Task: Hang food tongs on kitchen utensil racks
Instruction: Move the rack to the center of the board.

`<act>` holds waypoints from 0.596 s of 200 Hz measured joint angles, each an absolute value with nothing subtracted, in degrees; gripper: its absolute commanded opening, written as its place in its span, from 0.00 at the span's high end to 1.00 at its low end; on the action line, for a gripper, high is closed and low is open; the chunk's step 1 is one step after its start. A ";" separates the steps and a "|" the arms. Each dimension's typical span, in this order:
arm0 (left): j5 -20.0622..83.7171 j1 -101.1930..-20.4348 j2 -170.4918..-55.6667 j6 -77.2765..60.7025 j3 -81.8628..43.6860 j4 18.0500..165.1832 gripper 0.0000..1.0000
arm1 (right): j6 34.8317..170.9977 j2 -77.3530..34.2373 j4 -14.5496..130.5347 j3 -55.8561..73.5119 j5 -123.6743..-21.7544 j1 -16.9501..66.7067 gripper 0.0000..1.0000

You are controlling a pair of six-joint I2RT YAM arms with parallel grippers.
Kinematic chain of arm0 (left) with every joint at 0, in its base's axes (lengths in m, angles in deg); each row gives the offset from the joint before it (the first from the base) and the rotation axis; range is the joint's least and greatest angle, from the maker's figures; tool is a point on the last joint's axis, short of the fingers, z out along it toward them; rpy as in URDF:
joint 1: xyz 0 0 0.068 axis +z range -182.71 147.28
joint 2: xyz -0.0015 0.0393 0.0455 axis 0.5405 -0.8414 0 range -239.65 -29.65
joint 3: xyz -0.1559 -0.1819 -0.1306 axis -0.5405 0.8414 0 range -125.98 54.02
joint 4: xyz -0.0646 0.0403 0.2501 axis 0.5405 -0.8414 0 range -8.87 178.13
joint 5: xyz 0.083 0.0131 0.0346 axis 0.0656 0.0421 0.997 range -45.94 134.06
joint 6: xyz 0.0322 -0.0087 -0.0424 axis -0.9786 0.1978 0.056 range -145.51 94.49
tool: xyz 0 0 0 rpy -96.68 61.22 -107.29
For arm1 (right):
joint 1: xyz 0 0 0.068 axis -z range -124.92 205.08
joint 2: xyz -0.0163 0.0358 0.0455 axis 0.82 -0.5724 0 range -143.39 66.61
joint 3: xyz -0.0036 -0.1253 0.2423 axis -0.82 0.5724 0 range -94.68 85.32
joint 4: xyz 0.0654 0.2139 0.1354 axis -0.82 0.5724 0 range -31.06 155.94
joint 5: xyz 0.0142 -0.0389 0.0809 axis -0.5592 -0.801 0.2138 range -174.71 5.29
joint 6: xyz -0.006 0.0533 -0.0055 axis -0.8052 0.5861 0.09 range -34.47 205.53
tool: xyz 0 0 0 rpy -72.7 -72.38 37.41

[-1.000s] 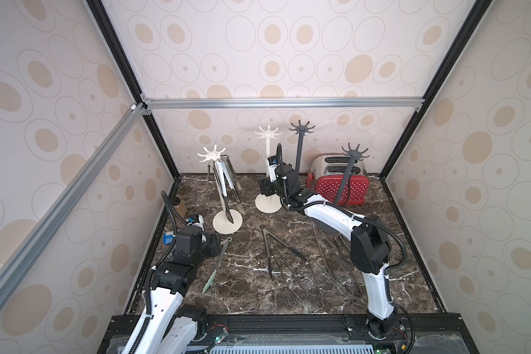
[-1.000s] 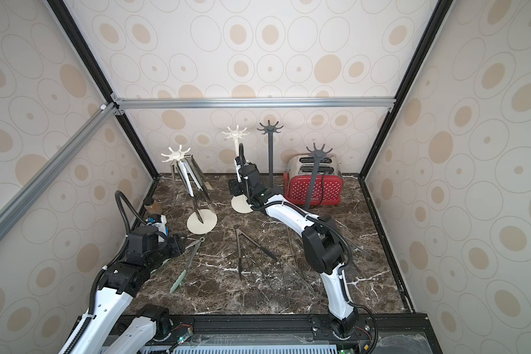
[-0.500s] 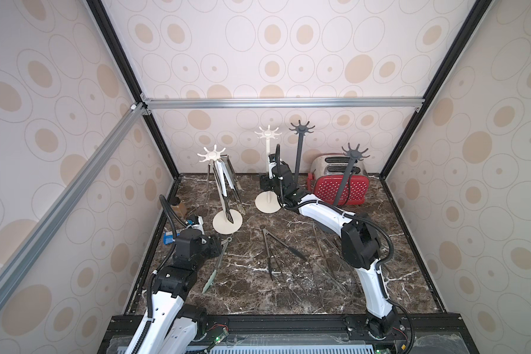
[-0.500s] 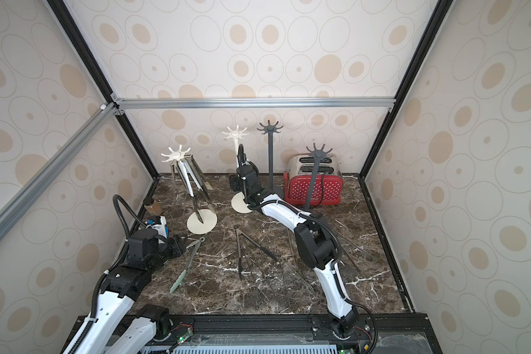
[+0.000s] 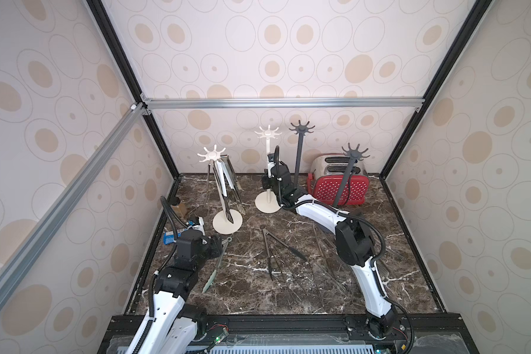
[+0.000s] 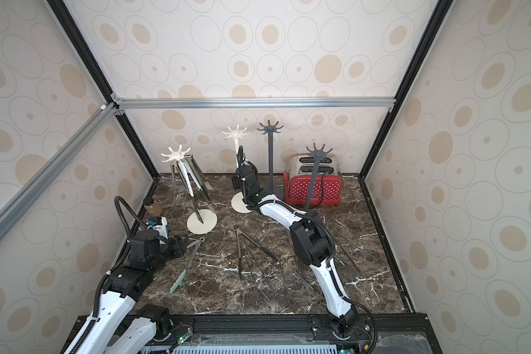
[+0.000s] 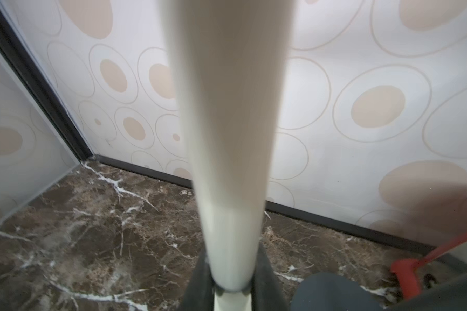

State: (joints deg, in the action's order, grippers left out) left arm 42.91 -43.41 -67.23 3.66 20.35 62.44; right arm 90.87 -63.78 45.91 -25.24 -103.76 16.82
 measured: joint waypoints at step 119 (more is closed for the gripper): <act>42.89 -43.41 -66.56 3.88 20.91 62.90 0.45 | 90.70 -55.61 39.65 -11.30 -102.14 15.79 1.00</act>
